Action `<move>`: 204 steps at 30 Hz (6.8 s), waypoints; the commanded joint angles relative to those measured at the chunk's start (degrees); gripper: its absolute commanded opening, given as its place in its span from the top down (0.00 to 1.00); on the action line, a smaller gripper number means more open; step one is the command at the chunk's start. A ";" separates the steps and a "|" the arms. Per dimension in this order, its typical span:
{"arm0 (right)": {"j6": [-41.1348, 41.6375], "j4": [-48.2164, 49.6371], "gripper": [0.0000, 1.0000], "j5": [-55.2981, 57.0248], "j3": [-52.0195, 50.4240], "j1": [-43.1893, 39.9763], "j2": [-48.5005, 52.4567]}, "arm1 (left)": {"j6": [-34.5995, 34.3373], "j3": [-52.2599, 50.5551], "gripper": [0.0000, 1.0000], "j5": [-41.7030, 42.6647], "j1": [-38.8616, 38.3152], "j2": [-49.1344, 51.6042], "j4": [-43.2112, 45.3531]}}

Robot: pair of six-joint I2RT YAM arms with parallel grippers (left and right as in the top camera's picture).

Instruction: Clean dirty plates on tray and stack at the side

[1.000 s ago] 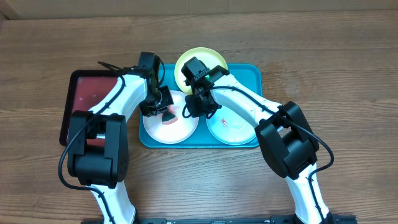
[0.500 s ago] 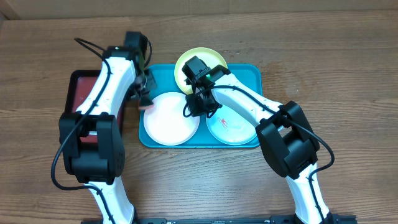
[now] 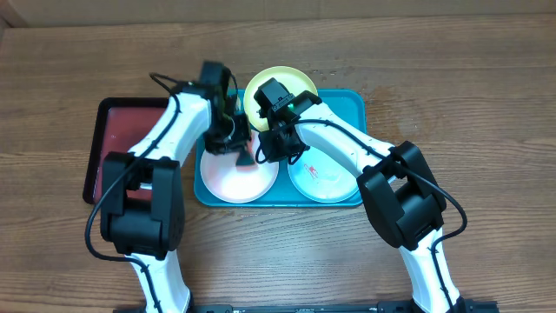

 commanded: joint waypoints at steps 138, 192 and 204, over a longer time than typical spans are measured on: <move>-16.55 24.33 0.14 9.73 -3.69 -16.13 -5.75 | -7.76 12.41 0.96 -17.18 28.89 -8.59 -14.05; -18.03 23.26 0.63 3.21 1.95 -4.04 4.83 | -6.03 12.41 0.96 -13.46 28.83 -8.59 -13.73; -8.52 16.74 0.92 3.23 1.95 -3.74 4.83 | -4.31 12.39 0.96 -11.32 23.63 -8.59 -13.90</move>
